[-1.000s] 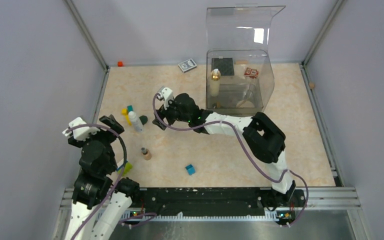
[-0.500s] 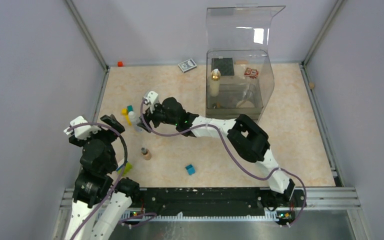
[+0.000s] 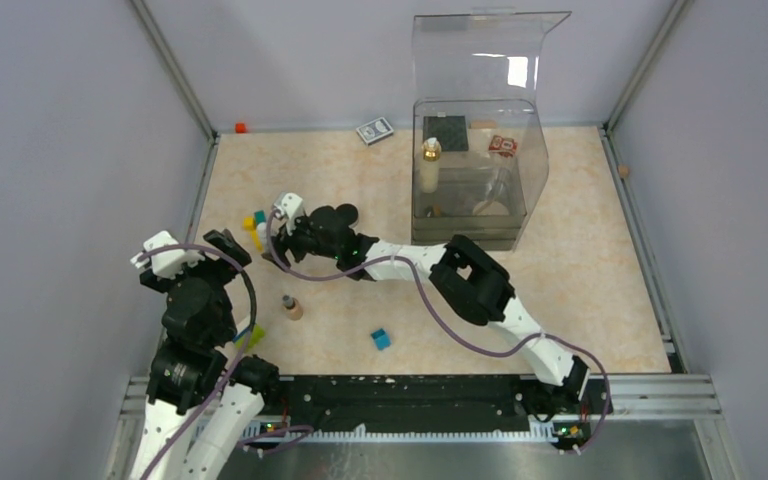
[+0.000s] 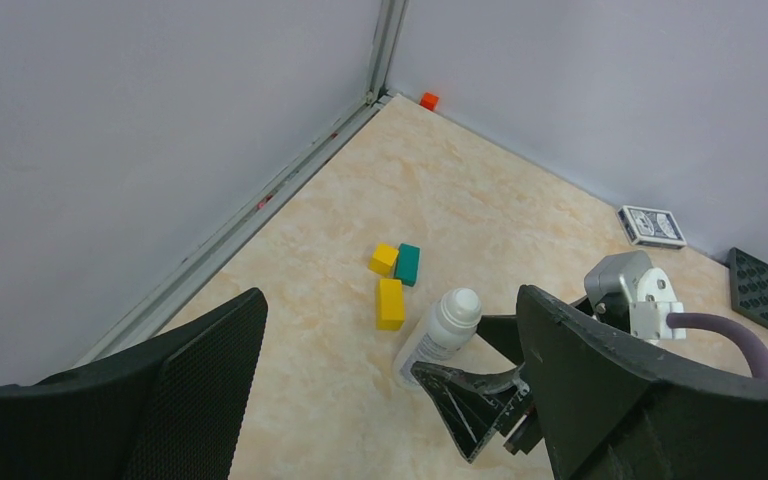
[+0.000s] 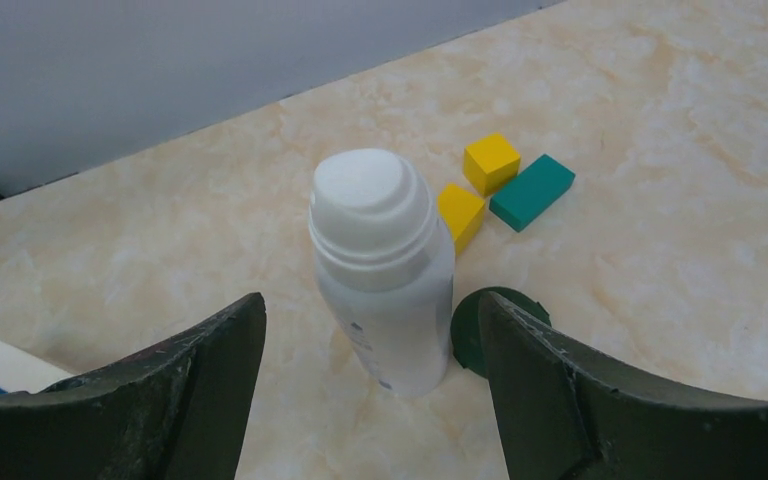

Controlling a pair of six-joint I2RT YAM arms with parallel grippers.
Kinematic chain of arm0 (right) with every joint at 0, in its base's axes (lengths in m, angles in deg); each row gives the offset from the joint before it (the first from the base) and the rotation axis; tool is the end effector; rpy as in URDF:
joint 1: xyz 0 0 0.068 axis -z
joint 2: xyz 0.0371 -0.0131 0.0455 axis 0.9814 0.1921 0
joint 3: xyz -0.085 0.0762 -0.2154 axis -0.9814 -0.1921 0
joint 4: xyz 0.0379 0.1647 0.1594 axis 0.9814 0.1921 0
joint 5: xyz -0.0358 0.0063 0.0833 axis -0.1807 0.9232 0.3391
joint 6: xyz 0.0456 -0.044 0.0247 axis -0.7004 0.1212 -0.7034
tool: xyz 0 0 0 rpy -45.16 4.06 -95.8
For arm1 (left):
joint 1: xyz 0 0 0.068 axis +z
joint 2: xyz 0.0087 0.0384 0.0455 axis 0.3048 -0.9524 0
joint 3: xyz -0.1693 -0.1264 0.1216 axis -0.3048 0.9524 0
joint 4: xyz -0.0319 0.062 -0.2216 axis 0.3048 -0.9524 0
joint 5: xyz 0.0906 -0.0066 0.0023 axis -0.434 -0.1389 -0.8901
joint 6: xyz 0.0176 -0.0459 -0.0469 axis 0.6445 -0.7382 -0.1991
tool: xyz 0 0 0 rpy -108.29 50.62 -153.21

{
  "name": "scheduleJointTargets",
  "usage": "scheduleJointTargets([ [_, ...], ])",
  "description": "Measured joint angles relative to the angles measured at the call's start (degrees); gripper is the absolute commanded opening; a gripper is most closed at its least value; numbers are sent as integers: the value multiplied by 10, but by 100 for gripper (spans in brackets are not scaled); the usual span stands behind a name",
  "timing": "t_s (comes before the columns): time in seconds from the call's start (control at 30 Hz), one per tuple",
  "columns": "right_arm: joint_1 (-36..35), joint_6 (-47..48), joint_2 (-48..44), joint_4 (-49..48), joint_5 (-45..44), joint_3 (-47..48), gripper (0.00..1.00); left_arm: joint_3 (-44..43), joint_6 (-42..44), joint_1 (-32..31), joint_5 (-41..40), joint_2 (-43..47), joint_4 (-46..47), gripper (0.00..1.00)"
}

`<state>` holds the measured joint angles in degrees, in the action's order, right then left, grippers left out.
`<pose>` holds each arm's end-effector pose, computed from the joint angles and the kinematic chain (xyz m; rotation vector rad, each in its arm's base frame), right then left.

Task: Organize the makeup
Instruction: Pick up the makeup from the center of the board.

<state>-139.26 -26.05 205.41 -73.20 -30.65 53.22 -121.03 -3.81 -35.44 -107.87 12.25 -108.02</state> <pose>0.2541 0.4672 0.1805 -0.9999 1.5261 0.9694 0.0891 0.0112 0.3298 -0.5697 1.4908 0.1407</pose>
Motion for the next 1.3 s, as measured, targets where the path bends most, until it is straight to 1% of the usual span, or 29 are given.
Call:
scheduleJointTargets([
  [0.1,-2,-5,13,-12,-10,14,74,0,1,0,0,0,0,99],
  [0.17,-3,-10,20,-22,-17,22,71,0,2,0,0,0,0,99],
  [0.43,-3,-20,55,-44,-31,59,49,0,5,0,5,-2,6,99],
  [0.57,-3,-19,56,-43,-33,60,34,1,5,0,4,-2,9,99],
  [0.67,-3,-12,56,-45,-33,58,18,2,5,0,5,-2,9,99],
  [0.73,-3,-4,50,-61,-34,42,8,2,5,0,5,-2,9,99],
  [0.77,-3,1,41,-68,-34,27,5,3,5,0,5,-2,9,99],
  [0.9,-3,24,-27,-56,-39,-55,0,3,5,0,5,-2,9,99],
  [0.97,-3,32,-74,-54,-42,-102,0,3,6,0,5,-2,9,99],
  [1.07,-3,38,-169,-52,-49,-171,0,3,7,0,5,-2,9,99],
  [1.17,-3,45,-254,-38,-56,-196,0,3,7,0,5,-2,10,99],
  [1.3,-3,60,-373,-5,-95,-202,0,3,7,0,6,-4,10,99],
])
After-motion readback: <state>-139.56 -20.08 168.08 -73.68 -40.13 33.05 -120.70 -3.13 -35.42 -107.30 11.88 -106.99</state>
